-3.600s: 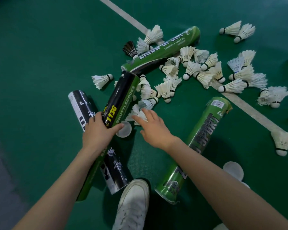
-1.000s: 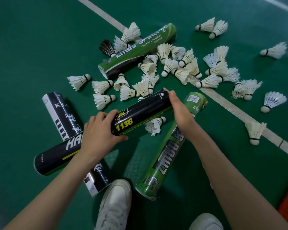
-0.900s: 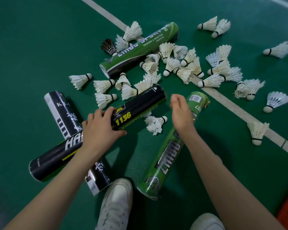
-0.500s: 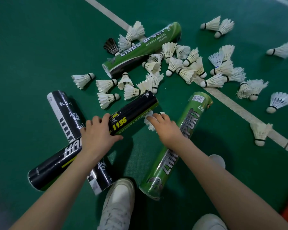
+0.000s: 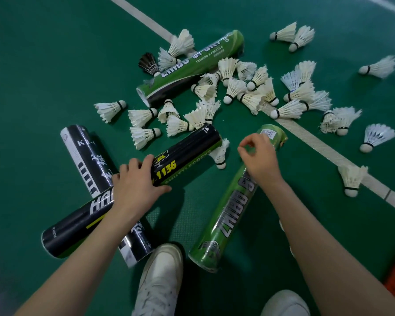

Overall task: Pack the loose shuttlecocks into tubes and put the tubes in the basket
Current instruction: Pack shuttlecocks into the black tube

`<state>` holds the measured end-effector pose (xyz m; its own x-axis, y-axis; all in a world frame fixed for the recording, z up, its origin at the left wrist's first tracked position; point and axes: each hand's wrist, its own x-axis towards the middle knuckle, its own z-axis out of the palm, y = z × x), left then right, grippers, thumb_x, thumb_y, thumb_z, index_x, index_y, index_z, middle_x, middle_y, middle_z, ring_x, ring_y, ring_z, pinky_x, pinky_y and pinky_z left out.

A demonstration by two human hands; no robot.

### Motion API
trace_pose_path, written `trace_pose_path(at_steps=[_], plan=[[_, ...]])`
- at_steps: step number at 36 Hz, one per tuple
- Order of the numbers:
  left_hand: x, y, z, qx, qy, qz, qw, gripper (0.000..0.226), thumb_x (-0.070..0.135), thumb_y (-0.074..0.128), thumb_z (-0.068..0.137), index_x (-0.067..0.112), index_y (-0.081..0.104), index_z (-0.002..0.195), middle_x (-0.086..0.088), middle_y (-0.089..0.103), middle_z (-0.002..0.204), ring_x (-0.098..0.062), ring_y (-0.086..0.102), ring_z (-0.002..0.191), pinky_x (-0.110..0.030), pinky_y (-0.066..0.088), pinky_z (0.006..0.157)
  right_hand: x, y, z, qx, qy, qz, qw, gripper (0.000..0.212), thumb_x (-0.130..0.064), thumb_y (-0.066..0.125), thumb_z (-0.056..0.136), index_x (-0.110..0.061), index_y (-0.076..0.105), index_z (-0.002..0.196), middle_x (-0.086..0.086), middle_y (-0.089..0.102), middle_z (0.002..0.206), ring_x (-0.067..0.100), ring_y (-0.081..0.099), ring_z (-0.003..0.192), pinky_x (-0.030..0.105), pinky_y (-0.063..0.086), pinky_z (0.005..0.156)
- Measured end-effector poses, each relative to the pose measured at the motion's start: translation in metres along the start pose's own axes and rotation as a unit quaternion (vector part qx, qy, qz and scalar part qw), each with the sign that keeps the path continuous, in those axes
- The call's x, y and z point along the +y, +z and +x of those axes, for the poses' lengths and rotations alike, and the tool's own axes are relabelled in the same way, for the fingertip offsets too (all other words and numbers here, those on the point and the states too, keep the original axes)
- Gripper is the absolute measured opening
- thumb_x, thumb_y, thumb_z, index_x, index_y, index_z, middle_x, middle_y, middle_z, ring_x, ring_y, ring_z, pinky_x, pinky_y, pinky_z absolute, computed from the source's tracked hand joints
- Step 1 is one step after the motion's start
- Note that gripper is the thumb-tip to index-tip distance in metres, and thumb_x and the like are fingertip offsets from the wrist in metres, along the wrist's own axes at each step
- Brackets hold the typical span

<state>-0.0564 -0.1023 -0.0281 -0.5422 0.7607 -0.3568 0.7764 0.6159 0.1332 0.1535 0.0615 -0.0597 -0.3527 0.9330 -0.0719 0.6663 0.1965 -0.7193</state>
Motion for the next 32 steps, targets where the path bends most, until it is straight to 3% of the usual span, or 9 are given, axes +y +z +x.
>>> trace_pose_path(at_steps=[3,8,14,18,21,25,27,30,32], plan=[[0.003,-0.001,0.000,0.001,-0.003,0.000,1.000,0.087,0.061,0.070,0.072,0.026,0.030,0.141,-0.010,0.043,0.130,-0.034,0.038,0.122,-0.048,0.033,0.101,-0.002,0.000,-0.001,-0.104,-0.033,-0.056,0.992,0.029,-0.013,0.061,0.090,-0.016,0.058,0.119,0.004,0.044,0.126,0.014,0.040,0.116,0.025,0.031,0.105],[-0.002,-0.002,0.001,-0.002,-0.023,0.002,1.000,0.088,0.060,0.070,0.073,0.024,0.029,0.142,-0.012,0.043,0.133,-0.036,0.037,0.125,-0.050,0.032,0.102,-0.009,0.030,0.001,-0.201,-0.060,-0.161,0.964,0.071,-0.014,0.059,0.092,-0.025,0.020,0.150,0.005,0.004,0.159,0.026,0.000,0.146,0.046,0.014,0.117],[-0.011,0.001,0.002,-0.011,-0.037,0.003,0.999,0.088,0.060,0.070,0.072,0.024,0.029,0.142,-0.013,0.043,0.134,-0.036,0.038,0.125,-0.052,0.034,0.102,-0.007,0.045,0.008,-0.249,-0.024,-0.134,0.959,0.050,-0.021,0.060,0.092,-0.016,0.040,0.138,0.007,0.018,0.154,0.030,0.016,0.142,0.046,0.029,0.112],[-0.012,0.001,0.004,-0.009,-0.039,-0.002,0.999,0.088,0.060,0.070,0.072,0.024,0.030,0.142,-0.013,0.043,0.134,-0.037,0.037,0.125,-0.053,0.033,0.102,-0.005,0.044,0.005,-0.158,-0.019,-0.137,0.978,0.029,-0.024,0.058,0.094,-0.005,0.059,0.116,0.006,0.022,0.154,0.026,0.024,0.140,0.038,0.031,0.111],[-0.012,0.000,0.005,-0.013,-0.035,-0.007,0.999,0.088,0.059,0.071,0.072,0.025,0.029,0.142,-0.012,0.042,0.134,-0.036,0.036,0.126,-0.052,0.032,0.103,-0.010,0.035,0.008,-0.021,0.045,0.002,0.999,0.025,-0.023,0.063,0.090,-0.004,0.062,0.107,0.004,0.029,0.149,0.019,0.031,0.136,0.027,0.024,0.115],[-0.009,-0.003,0.004,-0.012,-0.013,-0.012,1.000,0.087,0.059,0.071,0.072,0.026,0.030,0.141,-0.009,0.043,0.132,-0.034,0.037,0.124,-0.050,0.032,0.102,-0.025,0.012,0.019,0.123,0.148,0.215,0.957,0.025,-0.025,0.068,0.087,-0.010,0.051,0.076,-0.004,0.036,0.146,0.003,0.033,0.123,0.005,0.028,0.098],[-0.007,-0.003,0.003,-0.007,0.005,-0.013,1.000,0.087,0.059,0.071,0.071,0.027,0.031,0.141,-0.008,0.044,0.130,-0.032,0.037,0.122,-0.048,0.032,0.102,-0.027,0.005,0.028,0.168,0.179,0.285,0.927,0.020,-0.029,0.070,0.085,-0.012,0.059,0.086,-0.001,0.040,0.147,0.006,0.036,0.128,0.020,0.029,0.106],[-0.004,-0.003,-0.001,0.006,0.036,-0.025,0.999,0.087,0.060,0.071,0.071,0.028,0.031,0.141,-0.006,0.045,0.125,-0.030,0.039,0.118,-0.045,0.035,0.100,-0.036,0.000,0.033,0.150,0.201,0.348,0.903,0.053,-0.034,0.069,0.086,-0.009,0.054,0.130,0.007,0.056,0.131,0.008,0.052,0.116,0.026,0.036,0.107],[-0.001,-0.004,-0.002,0.011,0.050,-0.038,0.998,0.086,0.061,0.070,0.071,0.028,0.031,0.141,-0.004,0.045,0.123,-0.029,0.040,0.116,-0.044,0.036,0.099,-0.040,0.002,0.031,0.108,0.215,0.351,0.905,0.053,-0.038,0.068,0.086,-0.015,0.055,0.133,0.001,0.063,0.122,0.010,0.057,0.113,0.030,0.040,0.106]])
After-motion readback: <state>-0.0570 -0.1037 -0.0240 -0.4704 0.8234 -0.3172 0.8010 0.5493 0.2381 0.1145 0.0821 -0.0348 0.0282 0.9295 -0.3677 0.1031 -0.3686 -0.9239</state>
